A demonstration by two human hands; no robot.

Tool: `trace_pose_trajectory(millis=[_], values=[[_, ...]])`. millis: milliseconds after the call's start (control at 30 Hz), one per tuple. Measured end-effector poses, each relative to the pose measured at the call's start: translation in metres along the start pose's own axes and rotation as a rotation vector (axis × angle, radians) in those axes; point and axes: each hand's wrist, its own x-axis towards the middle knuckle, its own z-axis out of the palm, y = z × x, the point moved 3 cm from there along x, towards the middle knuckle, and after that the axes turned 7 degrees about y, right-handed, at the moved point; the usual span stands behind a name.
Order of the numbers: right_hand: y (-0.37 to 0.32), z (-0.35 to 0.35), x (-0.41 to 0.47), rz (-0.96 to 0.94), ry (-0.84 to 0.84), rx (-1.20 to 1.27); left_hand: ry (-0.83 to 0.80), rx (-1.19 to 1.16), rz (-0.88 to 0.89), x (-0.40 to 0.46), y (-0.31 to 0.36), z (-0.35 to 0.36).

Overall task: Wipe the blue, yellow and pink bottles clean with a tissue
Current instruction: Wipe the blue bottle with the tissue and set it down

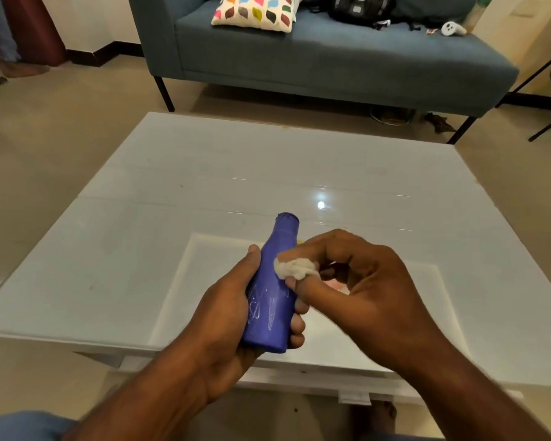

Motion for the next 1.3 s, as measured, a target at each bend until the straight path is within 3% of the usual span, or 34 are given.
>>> trace_pose_trajectory(millis=[167, 333, 533, 1033, 1200, 1300], values=[[0.01, -0.012, 0.01, 0.076, 0.138, -0.019, -0.055, 0.014, -0.025, -0.004, 0.002, 0.0], [-0.001, 0.003, -0.003, -0.066, 0.024, -0.022, -0.018, 0.019, 0.012, -0.003, 0.003, 0.004], [0.007, -0.01, 0.009, 0.063, 0.221, 0.057, -0.112, 0.066, -0.067, -0.008, -0.001, 0.004], [0.005, -0.002, 0.001, 0.065, 0.074, -0.045, -0.038, 0.013, -0.043, -0.004, 0.001, -0.001], [0.015, -0.007, 0.004, 0.122, 0.201, -0.05, -0.087, 0.037, -0.058, -0.006, 0.0, 0.001], [0.012, -0.009, 0.005, 0.102, 0.182, -0.045, -0.063, 0.047, -0.039, -0.005, 0.0, 0.001]])
